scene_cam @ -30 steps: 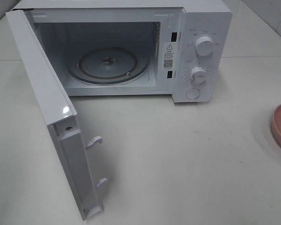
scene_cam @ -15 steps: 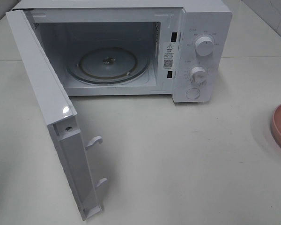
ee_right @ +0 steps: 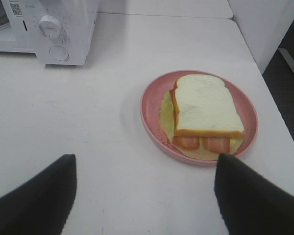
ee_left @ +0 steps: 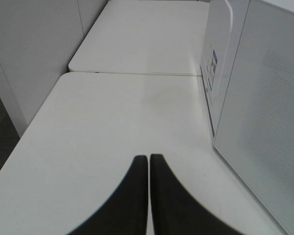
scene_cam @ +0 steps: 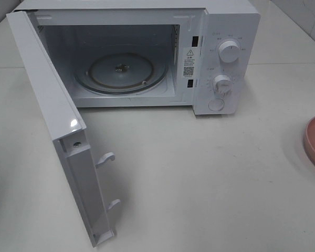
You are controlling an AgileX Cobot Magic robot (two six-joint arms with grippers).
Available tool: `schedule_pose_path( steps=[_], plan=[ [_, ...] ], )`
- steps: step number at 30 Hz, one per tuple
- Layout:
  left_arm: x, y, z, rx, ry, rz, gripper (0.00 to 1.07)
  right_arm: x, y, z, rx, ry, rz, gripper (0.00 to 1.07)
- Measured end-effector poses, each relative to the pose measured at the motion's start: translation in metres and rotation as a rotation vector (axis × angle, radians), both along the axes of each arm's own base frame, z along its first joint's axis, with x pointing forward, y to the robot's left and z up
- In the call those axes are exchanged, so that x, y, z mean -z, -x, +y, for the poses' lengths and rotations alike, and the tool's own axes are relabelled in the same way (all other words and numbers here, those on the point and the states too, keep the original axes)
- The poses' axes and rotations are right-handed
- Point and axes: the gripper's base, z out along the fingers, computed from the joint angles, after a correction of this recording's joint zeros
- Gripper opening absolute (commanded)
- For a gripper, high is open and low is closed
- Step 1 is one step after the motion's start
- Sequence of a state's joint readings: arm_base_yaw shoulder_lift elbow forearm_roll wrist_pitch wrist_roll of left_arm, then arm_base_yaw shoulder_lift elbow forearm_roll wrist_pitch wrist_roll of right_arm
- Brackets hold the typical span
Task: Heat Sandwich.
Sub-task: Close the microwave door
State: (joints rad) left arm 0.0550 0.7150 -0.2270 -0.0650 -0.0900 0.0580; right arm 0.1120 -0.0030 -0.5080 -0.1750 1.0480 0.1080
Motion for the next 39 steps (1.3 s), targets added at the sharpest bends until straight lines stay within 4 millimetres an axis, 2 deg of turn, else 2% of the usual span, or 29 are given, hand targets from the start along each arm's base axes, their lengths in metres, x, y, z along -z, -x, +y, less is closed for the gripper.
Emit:
schedule_pose_path(
  steps=[3,9,18,31,37,39],
  plan=[
    [0.001,-0.006,0.001,-0.004,-0.003,-0.02,0.0,0.0,0.0,0.0,0.0,0.0,0.0,0.76],
    [0.006,-0.03,0.003,-0.011,-0.025,-0.102,0.0,0.0,0.0,0.0,0.0,0.0,0.0,0.76],
    [0.021,-0.052,-0.004,0.088,-0.039,-0.118,0.0,0.0,0.0,0.0,0.0,0.0,0.0,0.76],
    [0.045,-0.072,-0.028,0.346,0.016,-0.142,0.0,0.0,0.0,0.0,0.0,0.0,0.0,0.76],
    [0.048,-0.083,-0.046,0.435,0.015,-0.126,0.0,0.0,0.0,0.0,0.0,0.0,0.0,0.76],
    [0.05,-0.087,-0.058,0.488,0.012,-0.12,0.0,0.0,0.0,0.0,0.0,0.0,0.0,0.76]
  ],
)
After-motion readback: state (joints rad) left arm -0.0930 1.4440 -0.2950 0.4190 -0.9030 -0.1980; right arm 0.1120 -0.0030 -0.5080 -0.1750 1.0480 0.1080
